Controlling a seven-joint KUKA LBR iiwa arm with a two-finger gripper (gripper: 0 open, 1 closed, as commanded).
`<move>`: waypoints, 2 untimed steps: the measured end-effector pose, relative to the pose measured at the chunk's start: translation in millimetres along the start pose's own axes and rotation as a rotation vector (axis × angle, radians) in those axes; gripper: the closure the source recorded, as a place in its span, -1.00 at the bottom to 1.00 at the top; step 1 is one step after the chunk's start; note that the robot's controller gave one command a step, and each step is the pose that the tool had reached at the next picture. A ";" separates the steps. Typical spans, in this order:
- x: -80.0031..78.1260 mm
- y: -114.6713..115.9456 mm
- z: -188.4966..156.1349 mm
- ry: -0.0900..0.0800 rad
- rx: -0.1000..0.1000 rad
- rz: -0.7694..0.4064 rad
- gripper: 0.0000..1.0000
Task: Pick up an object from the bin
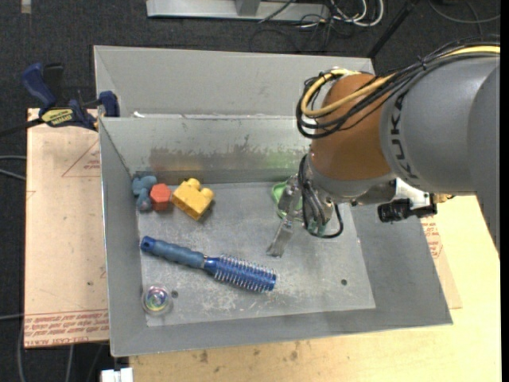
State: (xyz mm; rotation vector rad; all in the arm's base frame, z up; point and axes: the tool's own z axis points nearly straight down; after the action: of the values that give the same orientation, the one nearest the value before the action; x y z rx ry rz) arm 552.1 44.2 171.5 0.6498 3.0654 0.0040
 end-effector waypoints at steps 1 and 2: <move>50.2 -17.1 88.7 0.016 0.006 -0.165 -1.00; 47.8 -16.3 85.9 0.009 0.003 -0.163 1.00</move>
Offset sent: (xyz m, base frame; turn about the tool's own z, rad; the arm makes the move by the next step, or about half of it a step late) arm -0.0493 0.0041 -0.0853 -0.1642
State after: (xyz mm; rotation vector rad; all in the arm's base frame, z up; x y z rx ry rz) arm 502.5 48.8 85.2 0.3989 3.1178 0.0009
